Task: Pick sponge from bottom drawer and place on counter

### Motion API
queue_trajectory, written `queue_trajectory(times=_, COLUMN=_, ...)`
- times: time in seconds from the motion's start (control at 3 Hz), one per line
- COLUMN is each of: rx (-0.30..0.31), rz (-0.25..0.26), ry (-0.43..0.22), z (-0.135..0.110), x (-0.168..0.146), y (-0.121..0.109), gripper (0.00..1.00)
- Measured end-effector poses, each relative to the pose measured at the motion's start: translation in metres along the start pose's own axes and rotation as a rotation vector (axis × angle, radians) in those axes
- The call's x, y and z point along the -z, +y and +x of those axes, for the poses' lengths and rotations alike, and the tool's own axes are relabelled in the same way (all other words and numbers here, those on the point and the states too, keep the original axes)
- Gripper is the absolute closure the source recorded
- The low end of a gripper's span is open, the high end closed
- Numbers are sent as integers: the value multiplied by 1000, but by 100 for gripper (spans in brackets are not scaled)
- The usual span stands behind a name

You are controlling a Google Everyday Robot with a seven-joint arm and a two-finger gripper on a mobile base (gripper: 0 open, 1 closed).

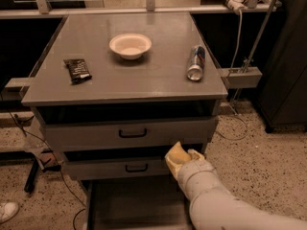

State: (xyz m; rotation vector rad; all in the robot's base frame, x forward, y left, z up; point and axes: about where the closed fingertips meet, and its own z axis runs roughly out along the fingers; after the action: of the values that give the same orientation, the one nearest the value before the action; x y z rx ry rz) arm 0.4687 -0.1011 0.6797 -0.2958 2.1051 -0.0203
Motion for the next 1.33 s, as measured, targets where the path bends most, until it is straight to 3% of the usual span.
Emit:
queue_trajectory(times=0.33, rx=24, rz=22, ry=-33, z=-31, x=15, y=-8, gripper=100)
queue_trajectory(times=0.67, rx=43, rz=33, ry=-77, z=-78, x=32, y=-14, gripper=100)
queue_trajectory(times=1.0, rx=43, rz=33, ry=-78, z=-79, x=32, y=-14, gripper=100)
queue_trajectory(times=1.33, rx=44, rz=48, ry=-150, z=-114, x=55, y=-19, gripper=100)
